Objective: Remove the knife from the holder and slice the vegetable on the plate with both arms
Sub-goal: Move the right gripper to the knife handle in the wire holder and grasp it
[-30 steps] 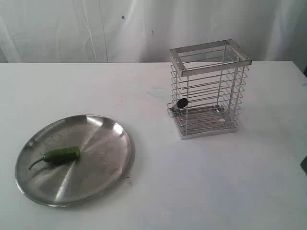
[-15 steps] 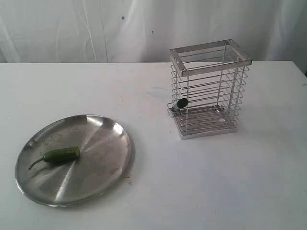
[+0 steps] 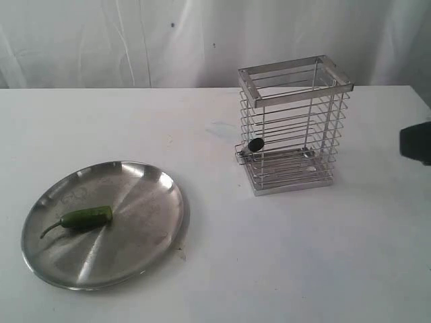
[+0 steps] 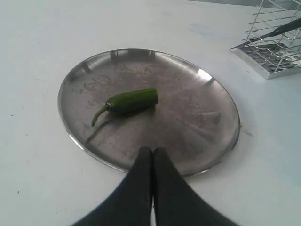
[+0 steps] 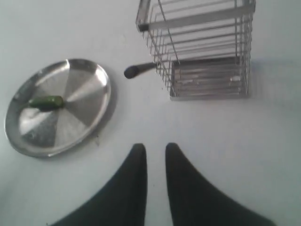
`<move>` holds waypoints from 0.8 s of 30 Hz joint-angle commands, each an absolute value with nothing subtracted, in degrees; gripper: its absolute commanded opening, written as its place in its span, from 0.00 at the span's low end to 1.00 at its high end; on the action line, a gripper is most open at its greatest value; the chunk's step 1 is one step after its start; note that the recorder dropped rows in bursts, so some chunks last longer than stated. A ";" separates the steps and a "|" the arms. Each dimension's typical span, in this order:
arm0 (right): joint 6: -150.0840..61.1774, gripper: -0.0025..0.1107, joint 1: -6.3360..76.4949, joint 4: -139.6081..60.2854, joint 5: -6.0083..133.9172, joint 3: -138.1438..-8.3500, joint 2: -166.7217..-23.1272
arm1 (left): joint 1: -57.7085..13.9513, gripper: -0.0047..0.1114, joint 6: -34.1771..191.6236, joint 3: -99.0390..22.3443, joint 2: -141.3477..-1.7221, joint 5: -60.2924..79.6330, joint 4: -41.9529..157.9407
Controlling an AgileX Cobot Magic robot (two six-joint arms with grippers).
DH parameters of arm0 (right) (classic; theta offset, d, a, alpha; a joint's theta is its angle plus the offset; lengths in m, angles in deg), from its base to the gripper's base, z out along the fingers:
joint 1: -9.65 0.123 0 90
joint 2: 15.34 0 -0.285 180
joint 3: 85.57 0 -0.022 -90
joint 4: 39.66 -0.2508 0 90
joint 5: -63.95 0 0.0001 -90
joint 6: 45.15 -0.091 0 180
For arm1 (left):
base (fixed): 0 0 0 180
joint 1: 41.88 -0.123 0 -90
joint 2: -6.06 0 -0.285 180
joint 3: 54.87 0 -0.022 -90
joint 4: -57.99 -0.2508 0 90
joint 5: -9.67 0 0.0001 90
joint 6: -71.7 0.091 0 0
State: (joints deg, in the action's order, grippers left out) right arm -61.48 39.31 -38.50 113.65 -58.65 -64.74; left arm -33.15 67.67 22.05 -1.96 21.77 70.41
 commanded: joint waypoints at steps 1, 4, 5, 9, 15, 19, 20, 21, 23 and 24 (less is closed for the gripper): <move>-61.04 0.23 39.51 -48.95 111.85 -59.11 -71.84 | -33.22 0.04 67.63 22.34 -1.72 21.66 70.76; -66.64 0.46 39.51 -52.97 107.93 -58.99 -76.66 | -33.22 0.04 67.63 22.34 -1.72 21.66 70.76; -70.29 0.57 39.28 -53.11 104.62 -58.99 -78.51 | -33.22 0.04 67.63 22.34 -1.72 21.66 70.76; -76.17 0.63 39.28 -58.93 93.73 -58.99 -85.45 | -33.22 0.04 67.63 22.34 -1.72 21.66 70.76; -76.82 0.63 39.28 -63.60 87.01 -58.99 -94.77 | -33.22 0.04 67.63 22.34 -1.72 21.66 70.76; -76.82 0.58 39.28 -65.66 83.17 -58.99 -99.23 | -33.22 0.04 67.63 22.34 -1.72 21.66 70.76; -76.82 0.57 39.28 -65.66 83.03 -58.99 -99.87 | -33.22 0.04 67.63 22.34 -1.72 21.66 70.76; -76.82 0.57 39.28 -65.66 82.71 -58.99 -100.54 | -33.22 0.04 67.63 22.34 -1.72 21.66 70.76; -76.82 0.57 39.28 -65.66 81.52 -58.99 -101.41 | -33.22 0.04 67.63 22.34 -1.72 21.66 70.76; -76.82 0.57 39.28 -65.66 80.81 -58.99 -101.69 | -33.22 0.04 67.63 22.34 -1.72 21.66 70.76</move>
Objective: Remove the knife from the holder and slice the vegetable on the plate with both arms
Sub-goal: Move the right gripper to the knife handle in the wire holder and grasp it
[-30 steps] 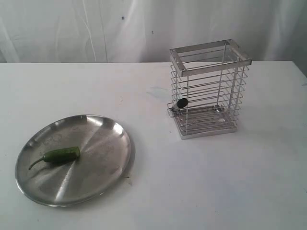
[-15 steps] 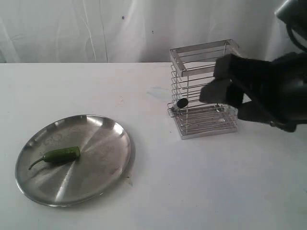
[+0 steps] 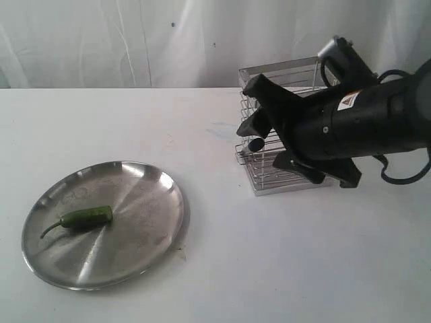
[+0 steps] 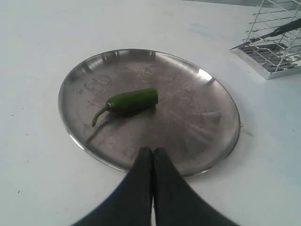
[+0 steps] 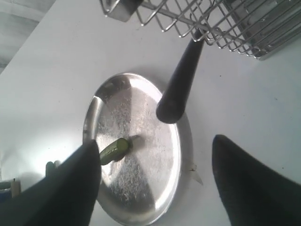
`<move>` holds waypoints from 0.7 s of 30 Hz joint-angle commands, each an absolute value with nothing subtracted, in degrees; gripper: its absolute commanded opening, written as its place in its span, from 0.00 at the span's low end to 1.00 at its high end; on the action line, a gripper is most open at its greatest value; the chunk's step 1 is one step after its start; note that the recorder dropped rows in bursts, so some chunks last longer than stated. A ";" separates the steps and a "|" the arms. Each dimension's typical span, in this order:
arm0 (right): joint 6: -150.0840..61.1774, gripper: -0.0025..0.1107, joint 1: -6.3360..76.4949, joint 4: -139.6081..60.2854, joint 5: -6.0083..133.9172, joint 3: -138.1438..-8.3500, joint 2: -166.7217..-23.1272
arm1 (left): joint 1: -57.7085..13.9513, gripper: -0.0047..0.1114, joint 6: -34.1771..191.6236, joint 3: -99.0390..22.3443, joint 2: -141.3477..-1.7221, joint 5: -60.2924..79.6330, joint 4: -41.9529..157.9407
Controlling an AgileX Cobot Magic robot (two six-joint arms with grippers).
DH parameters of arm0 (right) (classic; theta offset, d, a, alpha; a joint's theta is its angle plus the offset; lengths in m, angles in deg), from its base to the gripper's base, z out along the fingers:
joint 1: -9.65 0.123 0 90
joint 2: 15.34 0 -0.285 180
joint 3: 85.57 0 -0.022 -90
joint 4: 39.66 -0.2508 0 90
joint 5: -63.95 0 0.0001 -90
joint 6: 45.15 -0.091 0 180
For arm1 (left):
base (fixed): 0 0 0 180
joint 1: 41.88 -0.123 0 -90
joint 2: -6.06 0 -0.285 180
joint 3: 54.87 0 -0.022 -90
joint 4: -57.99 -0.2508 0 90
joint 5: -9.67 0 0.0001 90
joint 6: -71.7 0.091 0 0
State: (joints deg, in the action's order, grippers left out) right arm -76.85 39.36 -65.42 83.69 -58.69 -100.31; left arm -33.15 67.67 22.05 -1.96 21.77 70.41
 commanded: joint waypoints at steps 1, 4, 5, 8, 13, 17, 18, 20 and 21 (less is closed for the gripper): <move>-76.82 0.57 39.28 -65.66 80.05 -58.99 -102.16 | -33.22 0.04 67.63 22.34 -1.72 21.66 70.76; -76.82 0.57 39.28 -65.66 78.18 -59.10 -103.29 | -33.22 0.04 67.63 22.34 -1.72 21.66 70.76; -76.82 0.57 39.28 -65.66 77.45 -59.10 -103.91 | -33.22 0.04 67.63 22.34 -1.72 21.66 70.76; -76.82 0.57 39.28 -65.66 76.68 -59.44 -105.75 | -33.22 0.04 67.63 22.34 -1.72 21.66 70.76; -76.82 0.57 39.28 -65.66 76.97 -61.59 -108.22 | -33.22 0.04 67.63 22.34 -1.72 21.66 70.76; -76.41 0.50 39.28 -65.66 77.09 -63.33 -109.60 | -33.22 0.04 67.63 22.34 -1.72 21.66 70.76; -76.41 0.49 39.28 -65.66 77.25 -63.59 -109.77 | -33.22 0.04 67.63 22.34 -1.72 21.66 70.76; -76.41 0.48 39.28 -65.66 77.74 -63.92 -110.55 | -33.22 0.04 67.63 22.34 -1.72 21.66 70.76; -76.41 0.48 39.28 -65.66 77.87 -63.92 -110.73 | -33.22 0.04 67.63 22.34 -1.72 21.66 70.76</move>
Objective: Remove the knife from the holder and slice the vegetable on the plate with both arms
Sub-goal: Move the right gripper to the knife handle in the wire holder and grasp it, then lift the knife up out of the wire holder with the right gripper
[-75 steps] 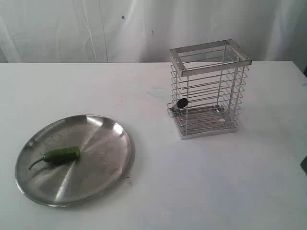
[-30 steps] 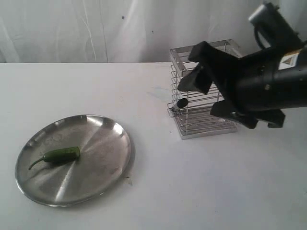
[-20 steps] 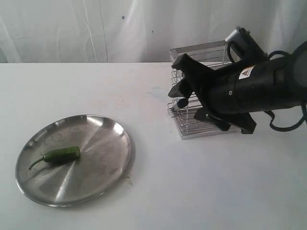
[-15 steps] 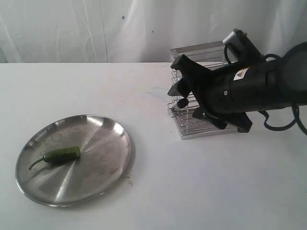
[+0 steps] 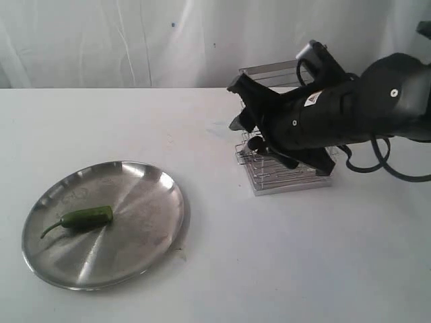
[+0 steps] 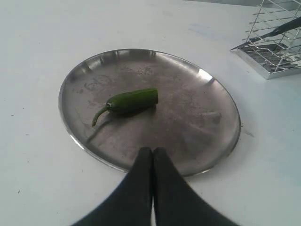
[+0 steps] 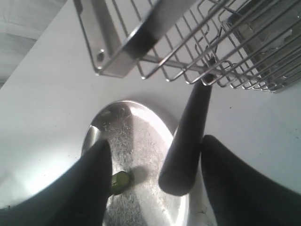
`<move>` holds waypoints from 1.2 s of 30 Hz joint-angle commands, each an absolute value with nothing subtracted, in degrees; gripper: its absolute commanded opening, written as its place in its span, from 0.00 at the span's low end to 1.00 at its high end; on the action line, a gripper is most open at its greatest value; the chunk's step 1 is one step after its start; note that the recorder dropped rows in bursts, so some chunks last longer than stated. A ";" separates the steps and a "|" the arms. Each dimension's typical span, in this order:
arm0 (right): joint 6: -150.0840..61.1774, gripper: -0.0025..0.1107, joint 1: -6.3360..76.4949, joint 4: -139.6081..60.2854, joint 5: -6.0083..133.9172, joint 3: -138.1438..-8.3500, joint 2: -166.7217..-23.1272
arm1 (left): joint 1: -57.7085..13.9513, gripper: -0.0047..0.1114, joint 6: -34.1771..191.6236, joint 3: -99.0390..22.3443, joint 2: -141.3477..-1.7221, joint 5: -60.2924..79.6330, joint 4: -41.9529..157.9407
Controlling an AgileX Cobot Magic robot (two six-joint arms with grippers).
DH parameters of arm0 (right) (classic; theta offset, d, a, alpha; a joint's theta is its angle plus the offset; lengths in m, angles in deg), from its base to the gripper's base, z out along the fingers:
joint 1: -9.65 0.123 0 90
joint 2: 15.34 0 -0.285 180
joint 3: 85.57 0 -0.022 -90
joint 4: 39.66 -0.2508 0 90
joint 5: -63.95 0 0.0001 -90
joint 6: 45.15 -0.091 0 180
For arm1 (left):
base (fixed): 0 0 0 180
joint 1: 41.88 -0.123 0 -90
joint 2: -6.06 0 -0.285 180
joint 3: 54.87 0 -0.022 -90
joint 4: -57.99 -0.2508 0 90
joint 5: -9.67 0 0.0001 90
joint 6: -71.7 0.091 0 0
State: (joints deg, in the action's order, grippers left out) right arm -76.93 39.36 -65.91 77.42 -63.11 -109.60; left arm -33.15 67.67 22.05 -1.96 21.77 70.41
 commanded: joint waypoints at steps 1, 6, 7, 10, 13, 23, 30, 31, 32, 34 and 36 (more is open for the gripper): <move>-76.41 0.48 39.28 -65.66 78.17 -63.92 -111.04 | -33.22 0.04 67.63 22.34 -1.72 21.66 70.76; -76.41 0.48 39.28 -65.66 78.40 -63.92 -112.44 | -33.22 0.04 67.63 22.34 -1.72 21.66 70.76; -76.41 0.48 39.28 -65.66 78.50 -63.92 -112.46 | -33.22 0.04 67.63 22.34 -1.72 21.66 70.76; -76.41 0.48 39.28 -65.55 78.22 -63.92 -112.72 | -33.22 0.04 67.63 22.34 -1.72 21.66 70.76; -76.27 0.48 38.64 -65.55 77.82 -63.92 -112.72 | -33.22 0.04 67.63 22.34 -1.72 21.66 70.76; -73.37 0.32 37.05 -65.29 79.23 -63.92 -112.72 | -33.22 0.04 67.63 22.34 -1.72 21.66 70.76; -72.39 0.20 37.05 -65.07 80.30 -64.90 -112.72 | -33.22 0.04 67.63 22.34 -1.72 21.66 70.76; -71.68 0.18 37.05 -65.07 80.63 -65.31 -112.72 | -33.22 0.04 67.63 22.34 -1.72 21.66 70.76; -70.52 0.16 37.05 -65.07 81.25 -65.87 -112.72 | -33.22 0.04 67.63 22.34 -1.72 21.66 70.76; -67.88 0.14 37.05 -65.07 83.01 -67.09 -112.72 | -33.22 0.04 67.63 22.34 -1.72 21.66 70.76; -64.97 0.12 37.05 -64.96 83.69 -68.14 -112.72 | -33.22 0.04 67.63 22.34 -1.72 21.66 70.76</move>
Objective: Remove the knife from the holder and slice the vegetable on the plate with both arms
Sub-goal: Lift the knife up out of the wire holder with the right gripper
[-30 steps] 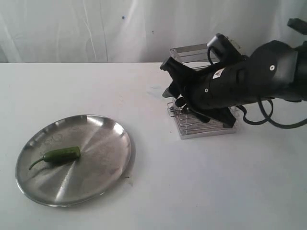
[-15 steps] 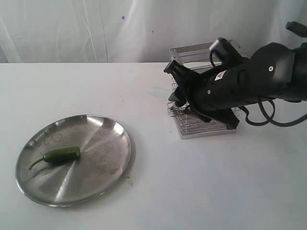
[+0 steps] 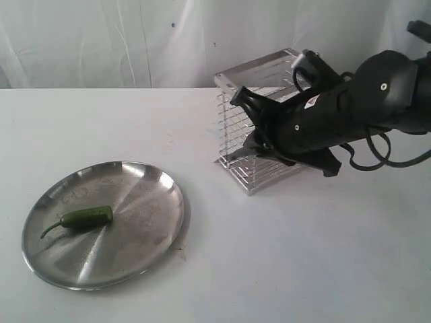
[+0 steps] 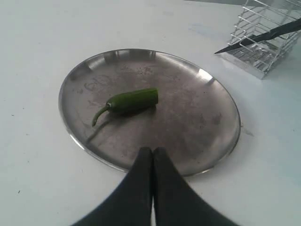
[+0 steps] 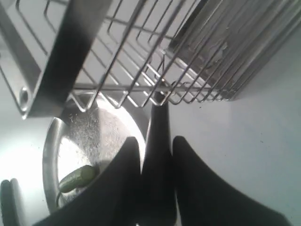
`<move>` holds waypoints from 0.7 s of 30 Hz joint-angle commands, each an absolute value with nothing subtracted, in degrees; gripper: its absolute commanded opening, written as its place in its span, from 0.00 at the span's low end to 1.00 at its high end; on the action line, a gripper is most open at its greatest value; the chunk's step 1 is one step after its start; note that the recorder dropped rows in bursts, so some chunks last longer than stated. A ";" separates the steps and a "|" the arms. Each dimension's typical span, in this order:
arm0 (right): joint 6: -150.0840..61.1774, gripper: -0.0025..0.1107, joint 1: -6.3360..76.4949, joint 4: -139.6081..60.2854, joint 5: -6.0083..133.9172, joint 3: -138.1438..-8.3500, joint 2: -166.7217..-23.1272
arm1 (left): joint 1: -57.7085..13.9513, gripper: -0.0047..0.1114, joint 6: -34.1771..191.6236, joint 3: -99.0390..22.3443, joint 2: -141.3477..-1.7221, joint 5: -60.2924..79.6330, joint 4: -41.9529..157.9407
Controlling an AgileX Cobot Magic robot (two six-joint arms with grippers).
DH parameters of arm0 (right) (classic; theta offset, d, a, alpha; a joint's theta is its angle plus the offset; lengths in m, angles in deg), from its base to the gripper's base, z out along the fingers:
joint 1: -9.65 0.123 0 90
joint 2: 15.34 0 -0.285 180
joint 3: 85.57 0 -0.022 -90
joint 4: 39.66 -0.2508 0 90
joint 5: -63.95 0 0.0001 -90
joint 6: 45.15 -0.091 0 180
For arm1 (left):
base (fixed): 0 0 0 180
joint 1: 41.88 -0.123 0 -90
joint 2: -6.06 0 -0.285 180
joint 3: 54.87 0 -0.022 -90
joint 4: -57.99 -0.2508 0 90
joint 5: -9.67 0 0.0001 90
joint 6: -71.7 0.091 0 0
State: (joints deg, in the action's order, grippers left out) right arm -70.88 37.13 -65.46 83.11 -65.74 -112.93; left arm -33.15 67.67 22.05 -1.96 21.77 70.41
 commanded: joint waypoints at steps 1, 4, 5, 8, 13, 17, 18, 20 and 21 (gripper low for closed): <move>-63.65 0.11 37.05 -64.84 84.07 -68.67 -112.72 | -33.22 0.04 67.63 22.34 -1.72 21.66 70.76; -60.13 0.09 37.00 -64.01 84.53 -70.39 -112.72 | -33.22 0.04 67.63 22.34 -1.72 21.66 70.76; -59.57 0.08 37.00 -63.30 84.67 -70.92 -112.72 | -33.22 0.04 67.63 22.34 -1.72 21.66 70.76; -58.04 0.07 37.00 -60.78 85.95 -72.37 -112.72 | -33.22 0.04 67.63 22.34 -1.72 21.66 70.76; -52.35 0.02 36.91 -56.44 89.53 -74.78 -112.72 | -33.22 0.04 67.63 22.34 -1.72 21.66 70.76; -47.53 0.02 36.91 -55.47 91.86 -76.36 -112.72 | -33.22 0.04 67.63 22.34 -1.72 21.66 70.76; -46.38 0.02 36.91 -55.20 92.63 -76.75 -112.72 | -33.22 0.04 67.63 22.34 -1.72 21.66 70.76; -44.51 0.02 36.91 -55.07 93.93 -77.27 -112.59 | -33.22 0.04 67.63 22.34 -1.72 21.66 70.76; -43.68 0.02 36.91 -55.07 94.16 -77.27 -112.30 | -33.22 0.04 67.63 22.34 -1.72 21.66 70.76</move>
State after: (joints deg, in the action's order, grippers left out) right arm -47.01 37.13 -55.82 93.09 -76.52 -113.01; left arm -33.15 67.67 22.05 -1.96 21.77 70.41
